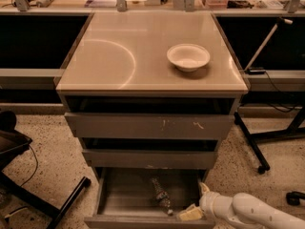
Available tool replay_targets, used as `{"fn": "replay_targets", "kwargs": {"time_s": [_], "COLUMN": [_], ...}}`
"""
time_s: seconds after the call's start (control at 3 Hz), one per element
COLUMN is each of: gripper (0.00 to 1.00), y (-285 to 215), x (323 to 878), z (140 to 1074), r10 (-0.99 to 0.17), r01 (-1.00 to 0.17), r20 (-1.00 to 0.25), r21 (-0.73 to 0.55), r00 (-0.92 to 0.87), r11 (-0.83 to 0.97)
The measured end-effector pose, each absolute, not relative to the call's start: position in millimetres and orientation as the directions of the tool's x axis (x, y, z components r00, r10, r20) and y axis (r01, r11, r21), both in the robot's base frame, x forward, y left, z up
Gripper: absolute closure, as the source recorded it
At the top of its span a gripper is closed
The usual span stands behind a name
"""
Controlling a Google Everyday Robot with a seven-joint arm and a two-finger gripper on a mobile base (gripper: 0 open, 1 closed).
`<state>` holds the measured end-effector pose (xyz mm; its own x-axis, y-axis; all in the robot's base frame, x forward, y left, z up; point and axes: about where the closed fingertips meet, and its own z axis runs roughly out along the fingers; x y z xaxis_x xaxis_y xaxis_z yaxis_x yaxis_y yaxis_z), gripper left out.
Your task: Pick water bottle from bottom drawer and place on counter
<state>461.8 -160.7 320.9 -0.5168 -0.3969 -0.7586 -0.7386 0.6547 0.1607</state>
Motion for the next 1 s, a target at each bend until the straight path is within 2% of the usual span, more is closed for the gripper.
{"fn": "replay_targets", "kwargs": {"time_s": [0.33,0.67,1.0], "gripper": [0.00,0.00,0.00], "y": [-161,-156,-134], "x": [462,467,496], "z": [322,307,269], "r10": [-0.398,-0.349,-0.229], "r01": [-0.739,-0.736,-0.698], "r20": [-0.759,-0.774,-0.797], "r21": [0.159,0.214,0.302], "r00": [-0.516,-0.529,-0.559], "r11": [0.654,0.642,0.649]}}
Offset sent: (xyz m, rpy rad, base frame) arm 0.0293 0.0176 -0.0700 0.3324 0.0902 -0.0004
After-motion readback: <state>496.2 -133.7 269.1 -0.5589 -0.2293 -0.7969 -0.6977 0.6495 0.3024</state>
